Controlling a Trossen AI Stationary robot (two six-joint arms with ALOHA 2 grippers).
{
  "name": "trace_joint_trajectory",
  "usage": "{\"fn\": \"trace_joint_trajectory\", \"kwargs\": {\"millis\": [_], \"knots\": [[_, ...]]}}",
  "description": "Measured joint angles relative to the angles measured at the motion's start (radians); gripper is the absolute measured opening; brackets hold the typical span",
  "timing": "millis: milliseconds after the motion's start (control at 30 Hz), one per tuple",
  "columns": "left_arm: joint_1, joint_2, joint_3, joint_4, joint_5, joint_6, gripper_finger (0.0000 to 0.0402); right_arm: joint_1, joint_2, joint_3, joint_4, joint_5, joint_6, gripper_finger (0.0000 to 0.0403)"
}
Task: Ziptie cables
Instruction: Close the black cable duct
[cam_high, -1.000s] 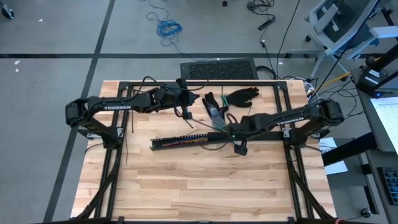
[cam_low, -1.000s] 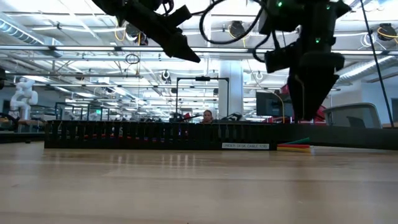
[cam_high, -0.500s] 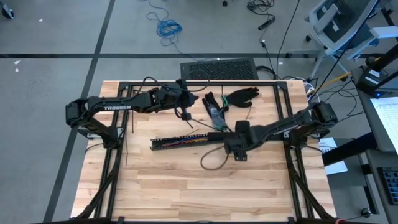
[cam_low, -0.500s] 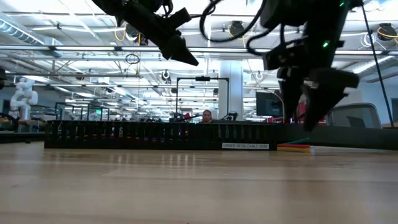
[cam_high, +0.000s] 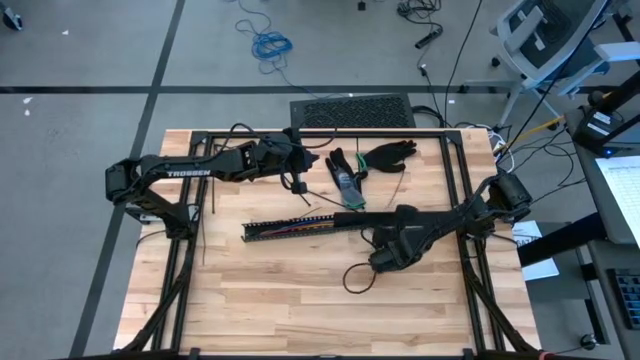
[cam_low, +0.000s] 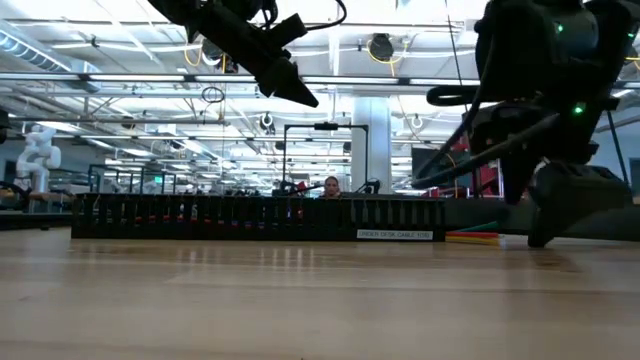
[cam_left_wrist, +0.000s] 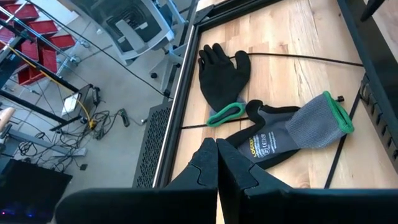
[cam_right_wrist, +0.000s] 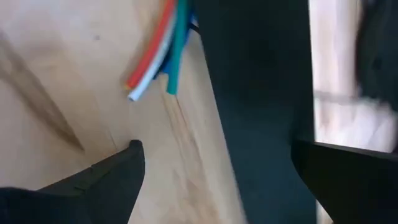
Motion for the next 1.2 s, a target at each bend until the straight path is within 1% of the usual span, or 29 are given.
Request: {"fn": "trace_joint_trajectory", "kwargs": {"millis": [67, 100, 167, 267, 300, 367, 433, 600, 667, 800, 867, 933, 1033, 1133, 1200], "knots": [[0.000, 0.000, 0.000, 0.001, 0.000, 0.000, 0.0000, 0.000, 0.008, -0.001, 0.015, -0.005, 0.070, 0.0391], [0.000, 0.000, 0.000, 0.001, 0.000, 0.000, 0.0000, 0.007, 0.010, -0.002, 0.025, 0.014, 0.072, 0.0391], [0.000, 0.000, 0.000, 0.001, 0.000, 0.000, 0.0000, 0.029, 0.016, -0.003, 0.038, 0.079, 0.041, 0.0391], [0.001, 0.000, 0.000, -0.002, 0.005, 0.000, 0.0000, 0.052, 0.018, -0.008, 0.074, 0.228, 0.040, 0.0391], [0.004, 0.000, 0.000, -0.014, 0.030, 0.000, 0.0000, 0.052, 0.016, -0.008, 0.068, 0.242, 0.045, 0.0391], [0.015, 0.000, 0.000, -0.049, 0.099, -0.002, 0.0000, 0.047, 0.015, -0.008, 0.063, 0.213, 0.032, 0.0391], [0.023, 0.000, -0.001, -0.087, 0.147, -0.019, 0.0000, 0.044, 0.015, -0.008, 0.057, 0.174, 0.021, 0.0391], [0.032, 0.000, -0.001, -0.131, 0.165, -0.054, 0.0000, 0.043, 0.015, 0.006, 0.052, 0.131, 0.055, 0.0391], [0.033, 0.000, -0.001, -0.134, 0.206, -0.085, 0.0000, 0.054, 0.015, 0.007, 0.054, 0.127, 0.051, 0.0391], [0.031, 0.000, -0.001, -0.141, 0.388, -0.238, 0.0000, 0.086, 0.015, 0.007, -0.002, 0.077, 0.050, 0.0391], [0.030, 0.000, -0.001, -0.155, 0.432, -0.350, 0.0000, 0.106, 0.015, 0.008, -0.054, 0.042, 0.089, 0.0391], [0.019, 0.000, -0.001, -0.155, 0.422, -0.462, 0.0000, 0.134, 0.015, 0.007, -0.122, 0.005, 0.117, 0.0391], [-0.004, 0.000, -0.001, -0.155, 0.334, -0.588, 0.0000, 0.186, 0.016, 0.007, -0.186, 0.013, 0.124, 0.0391], [-0.027, 0.000, -0.001, -0.155, 0.224, -0.722, 0.0000, 0.243, 0.015, 0.007, -0.169, 0.036, 0.133, 0.0391], [-0.036, 0.000, -0.001, -0.154, 0.174, -0.792, 0.0000, 0.288, 0.016, 0.007, -0.122, 0.040, 0.113, 0.0391]]}}
